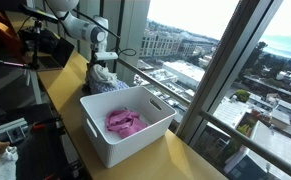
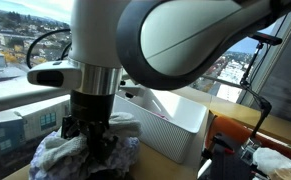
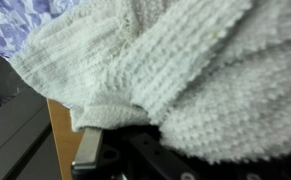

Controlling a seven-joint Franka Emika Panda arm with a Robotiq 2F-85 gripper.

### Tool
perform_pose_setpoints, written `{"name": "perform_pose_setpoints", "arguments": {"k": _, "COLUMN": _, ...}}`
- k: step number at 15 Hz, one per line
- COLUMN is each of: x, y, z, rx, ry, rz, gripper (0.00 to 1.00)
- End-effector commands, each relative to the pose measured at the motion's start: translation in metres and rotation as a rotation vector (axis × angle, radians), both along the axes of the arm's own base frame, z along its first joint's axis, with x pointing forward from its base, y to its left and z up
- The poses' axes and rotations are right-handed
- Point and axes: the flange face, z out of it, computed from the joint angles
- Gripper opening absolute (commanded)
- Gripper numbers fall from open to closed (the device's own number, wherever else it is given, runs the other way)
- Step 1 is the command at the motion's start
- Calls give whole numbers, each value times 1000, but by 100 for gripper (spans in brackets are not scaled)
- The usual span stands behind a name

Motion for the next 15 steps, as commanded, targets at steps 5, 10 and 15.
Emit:
{"name": "perform_pose_setpoints", "arguments": {"k": 5, "x": 6, "y": -9, "z": 193, "rx": -34, "ry": -159, "rz": 49, "gripper": 0}}
{"name": "perform_pose_setpoints", "arguments": {"k": 10, "x": 26, "y": -59, "z": 293, "rx": -51, "ry": -266, "rz": 13, "gripper": 0}}
{"name": "perform_pose_setpoints", "arguments": {"k": 15, "x": 38, "y": -136, "z": 394, "rx": -62, "ry": -394, "rz": -76, "gripper": 0}}
